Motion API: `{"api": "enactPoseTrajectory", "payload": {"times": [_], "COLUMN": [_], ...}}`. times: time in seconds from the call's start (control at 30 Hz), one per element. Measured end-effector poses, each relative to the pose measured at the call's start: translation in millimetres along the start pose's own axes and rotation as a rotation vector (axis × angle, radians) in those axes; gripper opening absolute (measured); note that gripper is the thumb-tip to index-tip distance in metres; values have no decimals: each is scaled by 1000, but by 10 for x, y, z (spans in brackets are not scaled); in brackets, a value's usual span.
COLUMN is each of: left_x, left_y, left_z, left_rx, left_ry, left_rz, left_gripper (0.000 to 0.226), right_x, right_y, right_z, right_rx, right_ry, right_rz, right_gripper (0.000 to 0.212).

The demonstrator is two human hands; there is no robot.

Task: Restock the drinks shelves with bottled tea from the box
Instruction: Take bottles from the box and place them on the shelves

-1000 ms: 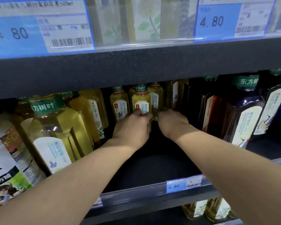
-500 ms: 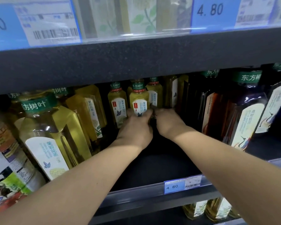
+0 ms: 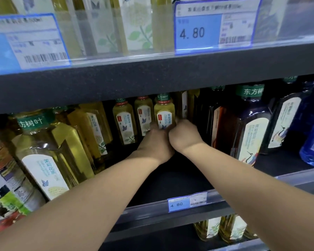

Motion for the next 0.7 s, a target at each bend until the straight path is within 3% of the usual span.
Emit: {"api": "enactPoseTrajectory", "payload": {"times": [0.27, 0.43, 0.57, 0.63, 0.7], "left_x": [-120, 92, 268, 295, 337], "left_y": [106, -39, -64, -103, -166], "left_z": [37, 93, 0, -30, -64], "left_rx": [53, -143, -142, -59, 3], "left_ry": [-41, -48, 343, 562, 599], "left_rz": [31, 198, 46, -62, -187], "left_gripper": [58, 64, 54, 53, 54], "right_x": [-146, -268, -290, -273, -253], "right_y": [-92, -76, -49, -31, -9], "right_z": [-49, -26, 57, 99, 148], "right_rx": [0, 23, 41, 19, 24], "right_ry": [-87, -52, 38, 45, -21], "right_rz": [41, 14, -21, -75, -121], "right_gripper": [37, 41, 73, 73, 66]}}
Point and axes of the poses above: each hand's wrist, its own y-axis towards the middle knuckle, its own z-axis out of the palm, x = y × z, the point moved 1 cm from there along y, towards the middle knuckle, and after that the axes turned 11 degrees about y, right-handed, at the moved point
